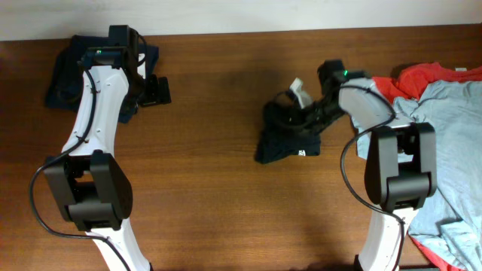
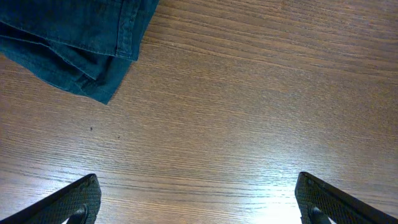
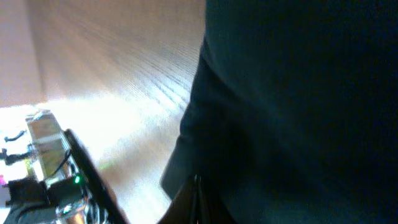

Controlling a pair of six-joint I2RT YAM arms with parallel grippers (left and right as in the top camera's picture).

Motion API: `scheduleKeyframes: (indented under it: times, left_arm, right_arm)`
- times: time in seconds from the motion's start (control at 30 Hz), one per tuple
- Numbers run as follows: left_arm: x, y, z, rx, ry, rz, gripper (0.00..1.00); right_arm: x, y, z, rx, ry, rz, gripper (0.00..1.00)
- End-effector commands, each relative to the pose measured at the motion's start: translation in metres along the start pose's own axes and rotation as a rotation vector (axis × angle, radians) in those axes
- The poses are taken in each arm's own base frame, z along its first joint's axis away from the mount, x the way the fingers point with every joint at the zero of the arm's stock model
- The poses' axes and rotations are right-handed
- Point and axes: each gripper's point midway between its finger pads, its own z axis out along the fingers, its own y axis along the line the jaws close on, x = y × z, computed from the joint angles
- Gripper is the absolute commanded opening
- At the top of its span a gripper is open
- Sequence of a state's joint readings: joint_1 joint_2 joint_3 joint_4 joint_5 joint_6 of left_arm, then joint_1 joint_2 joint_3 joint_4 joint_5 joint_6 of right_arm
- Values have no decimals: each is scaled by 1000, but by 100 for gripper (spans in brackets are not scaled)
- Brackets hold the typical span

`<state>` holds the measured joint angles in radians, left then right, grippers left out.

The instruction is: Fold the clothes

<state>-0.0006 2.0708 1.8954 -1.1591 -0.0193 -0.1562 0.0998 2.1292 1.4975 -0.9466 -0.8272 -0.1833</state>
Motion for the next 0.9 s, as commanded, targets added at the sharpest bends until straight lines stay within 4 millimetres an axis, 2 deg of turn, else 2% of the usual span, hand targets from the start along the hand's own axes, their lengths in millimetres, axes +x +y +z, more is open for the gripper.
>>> scheduleKeyframes:
  times: [0.0, 0.1, 0.2, 0.37, 0.5, 0.67, 0.77, 0.87]
  left_arm:
    - [-6, 0, -14, -1, -38, 16, 99]
    - [-6, 0, -14, -1, -38, 16, 100]
    - [-6, 0, -14, -1, -38, 16, 99]
    - [-6, 0, -14, -1, -38, 16, 99]
    - [-6, 0, -14, -1, -38, 16, 99]
    - [-6, 0, -14, -1, -38, 16, 99]
    - [-6, 0, -14, -1, -38, 16, 99]
    - [-6, 0, -14, -1, -38, 16, 99]
  right_arm:
    - [19, 7, 20, -113, 3, 59, 4]
    - [27, -9, 35, -110, -27, 112, 4]
    - [29, -17, 43, -114, -53, 151, 4]
    - [21, 2, 37, -207, -72, 103, 4]
    - [0, 34, 15, -305, -125, 24, 4]
    - [-24, 56, -10, -295, -190, -76, 4]
    - [-36, 52, -11, -248, -226, -123, 4]
    - [-42, 29, -4, -120, -242, -122, 4]
